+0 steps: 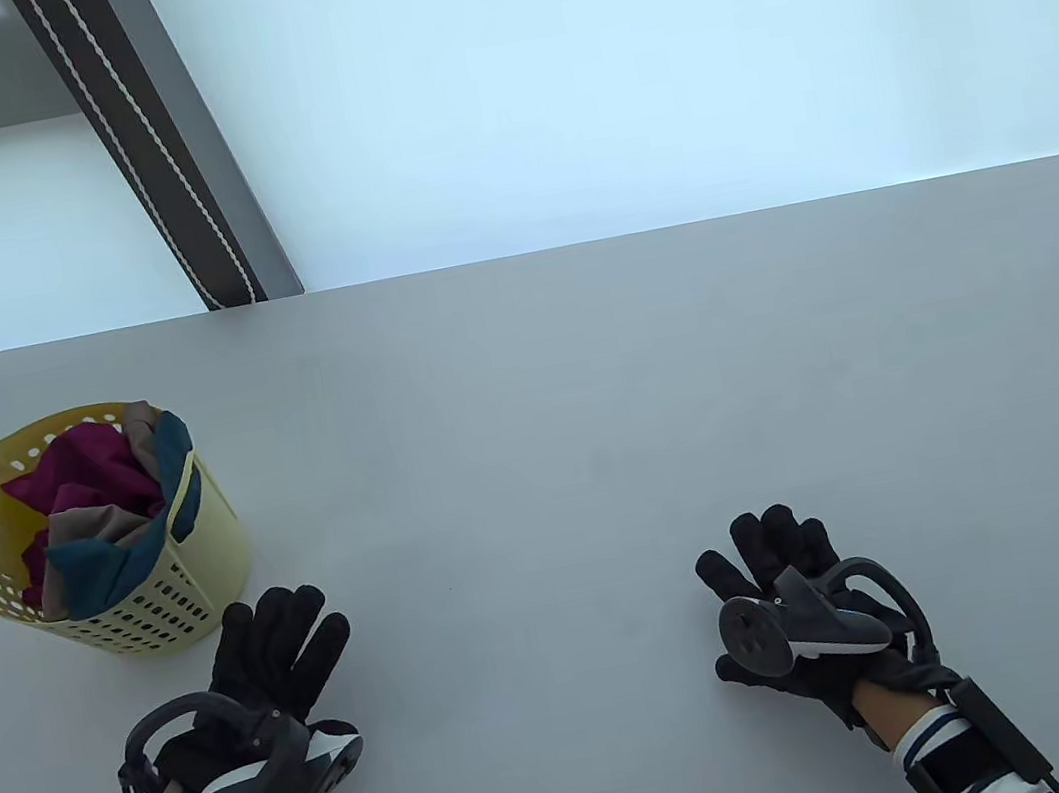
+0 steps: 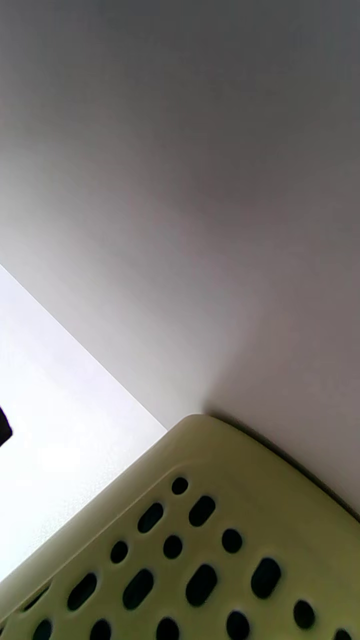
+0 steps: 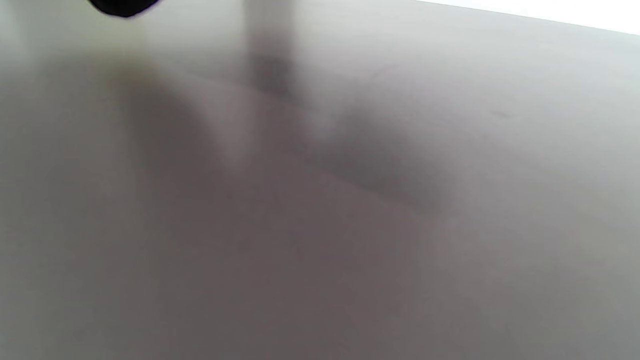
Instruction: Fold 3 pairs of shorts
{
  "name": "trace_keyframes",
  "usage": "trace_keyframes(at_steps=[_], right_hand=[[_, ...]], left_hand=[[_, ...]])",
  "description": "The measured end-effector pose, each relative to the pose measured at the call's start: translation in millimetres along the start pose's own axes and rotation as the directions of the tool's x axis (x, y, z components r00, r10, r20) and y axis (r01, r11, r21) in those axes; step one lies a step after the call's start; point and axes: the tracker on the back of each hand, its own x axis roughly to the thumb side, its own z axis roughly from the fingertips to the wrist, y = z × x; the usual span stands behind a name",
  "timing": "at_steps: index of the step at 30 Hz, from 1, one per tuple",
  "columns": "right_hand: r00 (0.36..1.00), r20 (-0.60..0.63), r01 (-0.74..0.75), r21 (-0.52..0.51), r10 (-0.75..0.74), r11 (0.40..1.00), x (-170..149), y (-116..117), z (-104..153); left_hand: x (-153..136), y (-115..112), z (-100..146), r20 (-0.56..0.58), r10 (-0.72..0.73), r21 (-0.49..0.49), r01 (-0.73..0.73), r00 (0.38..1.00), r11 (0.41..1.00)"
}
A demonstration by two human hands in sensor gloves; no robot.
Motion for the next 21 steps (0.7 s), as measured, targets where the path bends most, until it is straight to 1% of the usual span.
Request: trace_keyframes(at_steps=[7,9,11,13,14,15,16,17,18,19,20,21], right_hand=[[1.000,-0.004,0.007,0.001,-0.007,1.000,0.0,-0.5,-0.2],[1.000,-0.004,0.007,-0.008,-0.007,1.000,0.1,-1.8,-0.1],[1.000,-0.004,0.006,-0.020,-0.006,1.000,0.3,-4.5,0.6],[1.000,-0.004,0.008,-0.030,-0.008,1.000,0.5,-6.9,1.2],[1.000,-0.004,0.007,-0.037,-0.007,0.999,0.7,-8.7,1.6],[1.000,-0.004,0.006,-0.039,-0.006,0.999,0.8,-9.2,1.7],[1.000,-0.005,0.003,-0.045,-0.003,0.999,0.8,-11.0,2.2],[1.000,-0.006,0.002,-0.051,-0.002,0.999,0.7,-12.5,2.6],[1.000,-0.008,0.003,-0.058,-0.003,0.998,0.5,-14.2,3.2],[1.000,-0.010,0.003,-0.063,-0.004,0.998,0.3,-15.1,3.6],[1.000,-0.010,0.002,-0.068,-0.003,0.998,0.0,-16.3,4.1],[1.000,-0.011,0.001,-0.072,-0.001,0.997,-0.3,-17.5,4.7]], left_hand=[[-1.9,3.1,1.4,-0.018,-0.043,0.034,0.044,0.999,0.998],[-4.7,6.1,3.3,-0.045,-0.079,0.068,0.082,0.996,0.994],[-11.3,13.1,7.3,-0.101,-0.151,0.138,0.164,0.983,0.977],[-21.8,22.2,12.8,-0.201,-0.241,0.199,0.280,0.949,0.939],[-31.8,28.6,17.3,-0.297,-0.292,0.215,0.361,0.909,0.907],[-37.9,32.0,19.7,-0.344,-0.310,0.214,0.395,0.886,0.893],[-51.2,37.9,24.2,-0.435,-0.326,0.203,0.444,0.840,0.873],[-60.9,41.4,27.3,-0.500,-0.328,0.193,0.472,0.802,0.860],[-78.0,47.0,32.6,-0.593,-0.316,0.167,0.497,0.741,0.852],[-89.2,49.9,35.6,-0.631,-0.303,0.141,0.489,0.715,0.861],[-104.5,53.0,40.1,-0.665,-0.279,0.105,0.457,0.693,0.884],[-117.4,54.8,44.1,-0.679,-0.244,0.086,0.405,0.692,0.910]])
